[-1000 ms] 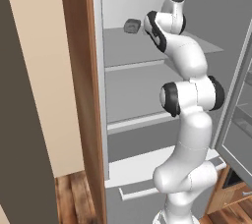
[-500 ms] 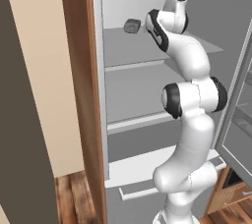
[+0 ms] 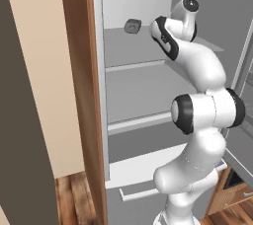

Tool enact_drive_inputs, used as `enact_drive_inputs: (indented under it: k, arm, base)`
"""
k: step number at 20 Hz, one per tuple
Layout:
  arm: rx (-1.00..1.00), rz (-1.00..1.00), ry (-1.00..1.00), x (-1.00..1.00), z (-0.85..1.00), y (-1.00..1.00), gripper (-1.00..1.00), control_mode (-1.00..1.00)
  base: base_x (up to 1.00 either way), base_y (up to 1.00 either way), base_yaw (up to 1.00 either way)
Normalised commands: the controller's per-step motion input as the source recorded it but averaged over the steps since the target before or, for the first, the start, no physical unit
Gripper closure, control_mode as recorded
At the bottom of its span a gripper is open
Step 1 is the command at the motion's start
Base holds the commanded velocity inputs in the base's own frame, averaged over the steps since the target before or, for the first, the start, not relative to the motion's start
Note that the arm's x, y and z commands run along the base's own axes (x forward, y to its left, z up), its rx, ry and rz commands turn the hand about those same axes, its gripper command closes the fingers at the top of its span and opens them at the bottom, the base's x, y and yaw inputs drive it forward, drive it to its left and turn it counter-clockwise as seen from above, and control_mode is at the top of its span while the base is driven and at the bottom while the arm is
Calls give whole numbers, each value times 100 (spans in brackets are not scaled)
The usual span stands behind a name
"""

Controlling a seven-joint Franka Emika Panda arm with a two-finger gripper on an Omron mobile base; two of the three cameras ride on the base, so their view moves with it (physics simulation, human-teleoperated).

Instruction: Pick the two kiwis from the fridge and place them on the plate next to the blender to make a fruit smoothie.

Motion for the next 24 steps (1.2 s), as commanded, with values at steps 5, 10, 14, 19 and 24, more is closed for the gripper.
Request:
enact_drive_inputs:
  k: [5, 10, 14, 19, 24]
  arm:
    - [0, 0, -21, -100, 34, -7, 100, -100]
    - [0, 0, -18, -100, 44, -11, 100, -100]
    - [0, 0, -7, -100, 56, -7, 100, -100]
    - [0, 0, 0, -100, 37, -1, 100, -100]
    - [0, 0, 0, -100, -9, 0, 100, -100]
  base:
    - [0, 0, 0]
    - [0, 0, 0]
    - [0, 0, 0]
    - [0, 0, 0]
    - [0, 0, 0]
